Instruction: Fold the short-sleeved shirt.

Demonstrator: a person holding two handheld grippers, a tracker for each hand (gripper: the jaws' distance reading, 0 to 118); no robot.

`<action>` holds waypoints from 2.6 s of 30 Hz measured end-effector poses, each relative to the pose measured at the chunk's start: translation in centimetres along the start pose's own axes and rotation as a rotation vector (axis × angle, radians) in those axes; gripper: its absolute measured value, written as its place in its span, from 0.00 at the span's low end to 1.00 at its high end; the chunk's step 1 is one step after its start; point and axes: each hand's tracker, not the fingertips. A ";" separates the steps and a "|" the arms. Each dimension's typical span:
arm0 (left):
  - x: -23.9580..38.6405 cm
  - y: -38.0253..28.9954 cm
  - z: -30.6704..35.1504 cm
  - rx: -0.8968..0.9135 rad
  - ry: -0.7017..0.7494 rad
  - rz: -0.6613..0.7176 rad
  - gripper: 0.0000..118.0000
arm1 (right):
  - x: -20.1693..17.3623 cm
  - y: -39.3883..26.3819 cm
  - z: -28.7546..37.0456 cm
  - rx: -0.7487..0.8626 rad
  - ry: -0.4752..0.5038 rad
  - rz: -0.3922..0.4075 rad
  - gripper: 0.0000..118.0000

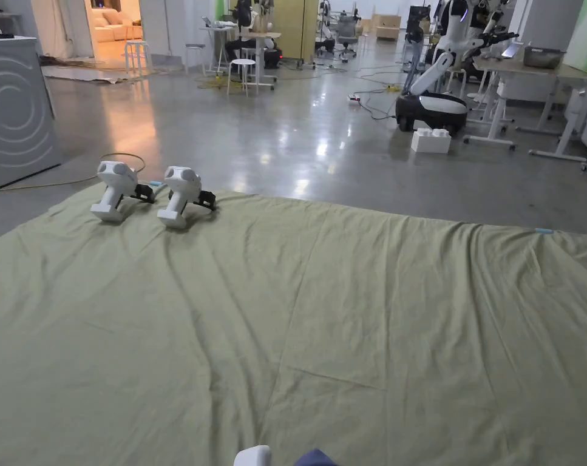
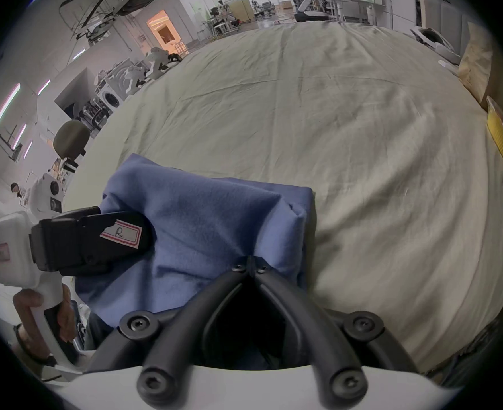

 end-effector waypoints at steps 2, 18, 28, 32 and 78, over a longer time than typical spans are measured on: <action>0.7 -0.3 1.4 0.040 0.012 -0.033 0.40 | -0.3 0.0 1.4 0.026 0.016 -0.027 0.02; -17.5 12.5 25.7 0.285 0.519 0.084 0.40 | 2.5 -6.1 15.6 0.314 0.160 -0.080 0.02; -17.8 11.1 29.3 0.511 0.697 0.149 0.84 | 4.4 -5.9 17.3 0.322 0.127 -0.064 0.02; -9.6 7.6 35.7 0.845 0.495 -0.069 0.84 | 4.5 -5.5 18.5 0.376 0.131 -0.086 0.02; 20.8 -10.0 32.2 0.946 0.448 -0.708 0.01 | -1.7 -7.9 32.1 0.952 -0.102 0.184 0.02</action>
